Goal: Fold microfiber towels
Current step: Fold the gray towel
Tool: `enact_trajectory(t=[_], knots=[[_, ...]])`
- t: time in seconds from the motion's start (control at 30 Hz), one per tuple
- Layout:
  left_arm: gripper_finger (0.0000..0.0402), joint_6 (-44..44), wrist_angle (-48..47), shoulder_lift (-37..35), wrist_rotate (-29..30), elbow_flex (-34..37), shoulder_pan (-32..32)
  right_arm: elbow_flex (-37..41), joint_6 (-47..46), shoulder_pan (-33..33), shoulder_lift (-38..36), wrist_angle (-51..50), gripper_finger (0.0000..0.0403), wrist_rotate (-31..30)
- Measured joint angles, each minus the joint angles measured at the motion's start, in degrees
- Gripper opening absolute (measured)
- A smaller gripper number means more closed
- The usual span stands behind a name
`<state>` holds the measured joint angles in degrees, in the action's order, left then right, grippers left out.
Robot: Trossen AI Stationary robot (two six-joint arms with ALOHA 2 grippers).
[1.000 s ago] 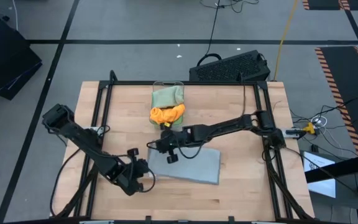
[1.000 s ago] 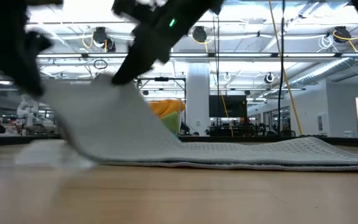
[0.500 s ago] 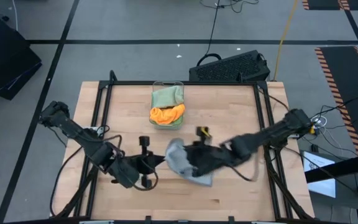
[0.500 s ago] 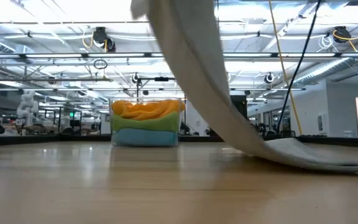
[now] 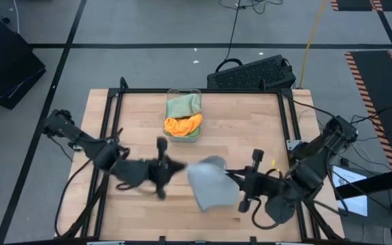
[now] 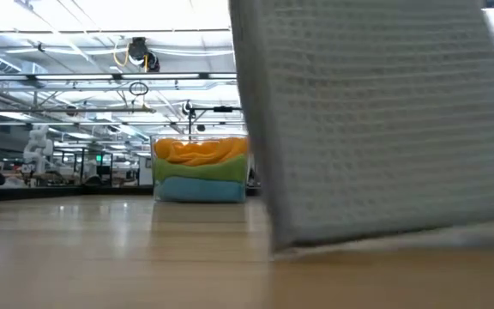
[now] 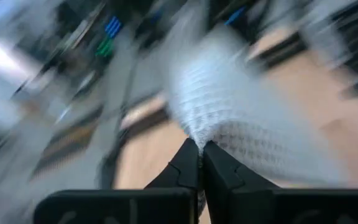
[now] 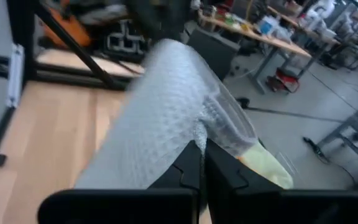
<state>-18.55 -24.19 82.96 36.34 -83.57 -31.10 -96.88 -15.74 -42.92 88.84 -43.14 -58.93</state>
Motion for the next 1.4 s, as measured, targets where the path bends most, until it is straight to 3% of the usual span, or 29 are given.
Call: enact_trajectory(t=[0.1, 0.3, 0.47, 0.63, 0.77, 1.07, 1.17, 1.4], knots=[[0.0006, 4.74, -5.83, 0.43, 2.28, 0.26, 4.65, 0.0, -6.93, 0.41, 0.07, -8.33, 0.0, -1.01], [0.0009, 4.43, -0.4, 3.0, -7.04, 5.87, 14.81, 5.05, -25.64, 3.94, -0.17, -25.73, 0.0, -0.98], [0.0005, 1.97, 6.66, 4.75, -13.45, 10.77, 21.33, 14.06, -36.01, 7.54, -1.47, -32.01, 0.0001, 0.22], [0.0012, 0.82, 10.32, 5.83, -19.1, 14.92, 26.23, 25.31, -33.91, 10.72, -4.37, -20.07, 0.0002, 4.48], [0.0005, -2.53, 12.24, 6.37, -24.66, 18.2, 28.49, 35.47, -28.99, 12.28, -7.18, -4.24, 0.0002, 7.89], [0.001, -2.03, 14.52, 7.15, -28.46, 21.78, 28.99, 55.25, -19.81, 13.71, -14.54, 27.66, 0.0003, 12.06], [0.0005, 0.08, 15.6, 7.65, -31.17, 21.74, 28.18, 59.03, -17.91, 13.71, -16.69, 33.6, 0.0003, 15.97], [0.0007, 2.79, 18.41, 11.65, -31.76, 21.67, 24.62, 61.91, -15.2, 13.54, -19.81, 34.45, 0.0004, 26.46]])
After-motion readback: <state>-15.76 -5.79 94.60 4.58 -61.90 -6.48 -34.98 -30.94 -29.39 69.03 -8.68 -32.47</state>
